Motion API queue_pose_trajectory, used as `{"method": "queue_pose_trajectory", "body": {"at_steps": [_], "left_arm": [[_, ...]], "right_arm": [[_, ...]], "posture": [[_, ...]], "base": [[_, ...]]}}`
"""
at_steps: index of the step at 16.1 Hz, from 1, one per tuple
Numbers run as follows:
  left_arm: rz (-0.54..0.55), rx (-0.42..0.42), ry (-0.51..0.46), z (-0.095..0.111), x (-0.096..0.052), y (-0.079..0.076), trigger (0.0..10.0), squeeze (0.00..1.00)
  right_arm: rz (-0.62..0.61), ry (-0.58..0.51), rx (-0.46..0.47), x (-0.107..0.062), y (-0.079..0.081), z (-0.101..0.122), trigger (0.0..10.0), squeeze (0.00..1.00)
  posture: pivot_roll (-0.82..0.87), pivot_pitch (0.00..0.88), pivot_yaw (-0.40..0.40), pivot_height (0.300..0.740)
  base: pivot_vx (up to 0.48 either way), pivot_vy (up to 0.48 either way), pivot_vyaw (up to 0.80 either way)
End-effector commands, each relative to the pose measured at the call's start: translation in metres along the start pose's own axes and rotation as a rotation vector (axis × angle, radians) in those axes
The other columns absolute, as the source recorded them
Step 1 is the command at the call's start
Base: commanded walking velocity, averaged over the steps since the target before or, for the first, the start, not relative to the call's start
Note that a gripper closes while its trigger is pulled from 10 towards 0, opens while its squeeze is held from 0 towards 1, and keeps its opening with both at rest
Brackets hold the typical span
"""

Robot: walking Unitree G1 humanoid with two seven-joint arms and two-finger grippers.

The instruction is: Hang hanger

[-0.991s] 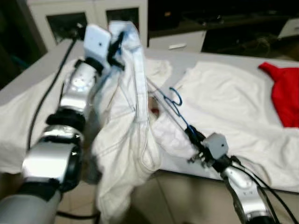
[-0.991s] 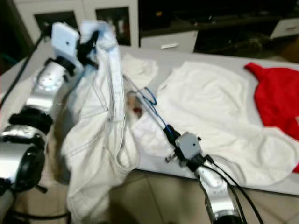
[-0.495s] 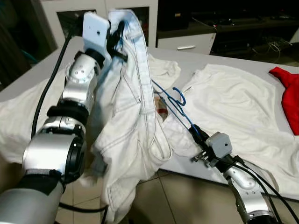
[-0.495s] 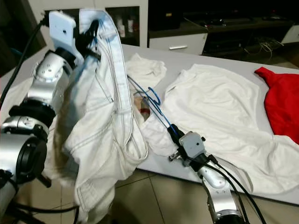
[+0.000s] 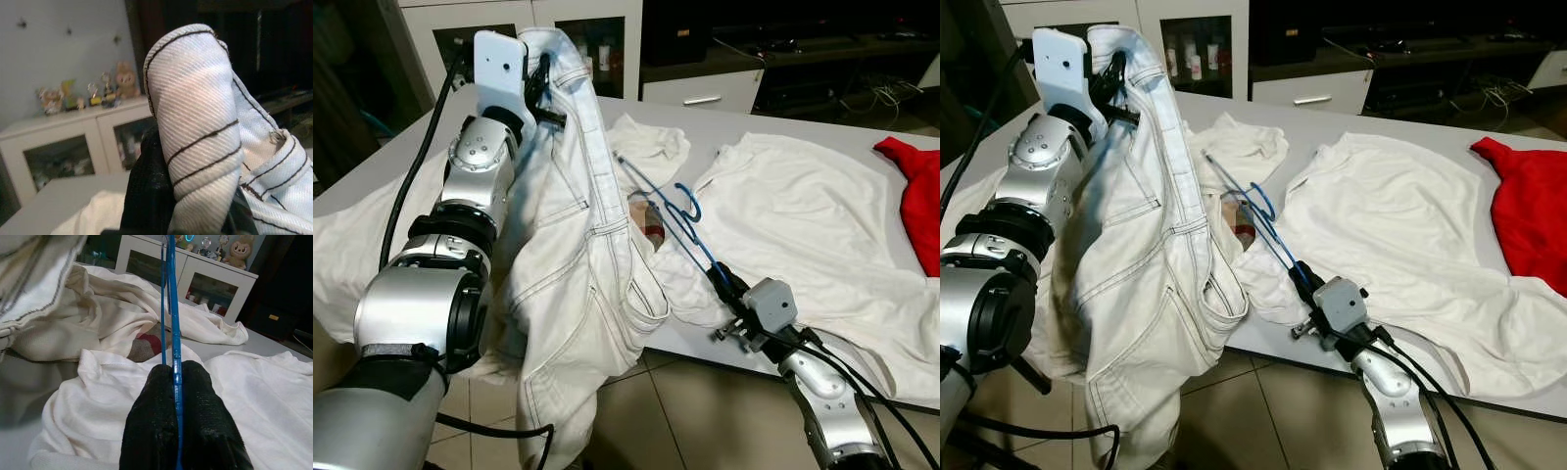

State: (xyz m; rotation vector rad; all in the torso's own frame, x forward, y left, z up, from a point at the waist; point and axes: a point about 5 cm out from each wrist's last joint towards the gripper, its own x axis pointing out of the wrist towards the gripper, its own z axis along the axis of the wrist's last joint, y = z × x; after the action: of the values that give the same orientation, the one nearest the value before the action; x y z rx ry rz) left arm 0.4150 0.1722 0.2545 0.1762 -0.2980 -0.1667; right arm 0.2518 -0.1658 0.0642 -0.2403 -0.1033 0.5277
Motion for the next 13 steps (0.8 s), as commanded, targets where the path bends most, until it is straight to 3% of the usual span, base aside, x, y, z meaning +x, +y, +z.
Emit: {"method": "queue_pose_trajectory", "body": {"at_steps": [1,3,5,9,11,13], "left_arm": [[0.022,0.009,0.043,-0.008,-0.002,0.000,10.0,0.00],[0.024,0.007,0.076,-0.016,-0.005,-0.003,10.0,0.00],[0.022,0.027,0.153,-0.036,-0.013,-0.009,10.0,0.00],[0.023,0.043,0.211,-0.051,-0.021,-0.013,10.0,0.00],[0.025,0.044,0.225,-0.056,-0.023,-0.014,10.0,0.00],[0.025,0.046,0.242,-0.062,-0.027,-0.016,10.0,0.00]], "right_arm": [[0.000,0.030,0.008,-0.004,-0.001,-0.003,10.0,0.00],[-0.010,0.019,0.009,-0.004,-0.004,0.000,10.0,0.00],[-0.055,-0.067,0.010,0.005,-0.021,0.024,10.0,0.00],[-0.065,-0.168,0.043,0.015,-0.033,0.053,10.0,0.00],[0.022,-0.245,0.129,0.018,-0.031,0.076,10.0,0.00],[0.228,-0.254,0.186,0.016,-0.021,0.093,10.0,0.00]], "posture": [[0.00,0.000,0.046,0.740],[0.00,0.000,0.043,0.740],[-0.01,0.004,0.040,0.740],[0.00,0.011,0.031,0.740],[0.00,0.013,0.029,0.740],[0.00,0.014,0.026,0.740]], "base": [[0.000,0.000,0.00],[0.000,0.000,0.00],[0.000,0.000,0.00],[0.000,0.000,0.00],[0.000,0.000,0.00],[0.000,0.000,0.00]]}}
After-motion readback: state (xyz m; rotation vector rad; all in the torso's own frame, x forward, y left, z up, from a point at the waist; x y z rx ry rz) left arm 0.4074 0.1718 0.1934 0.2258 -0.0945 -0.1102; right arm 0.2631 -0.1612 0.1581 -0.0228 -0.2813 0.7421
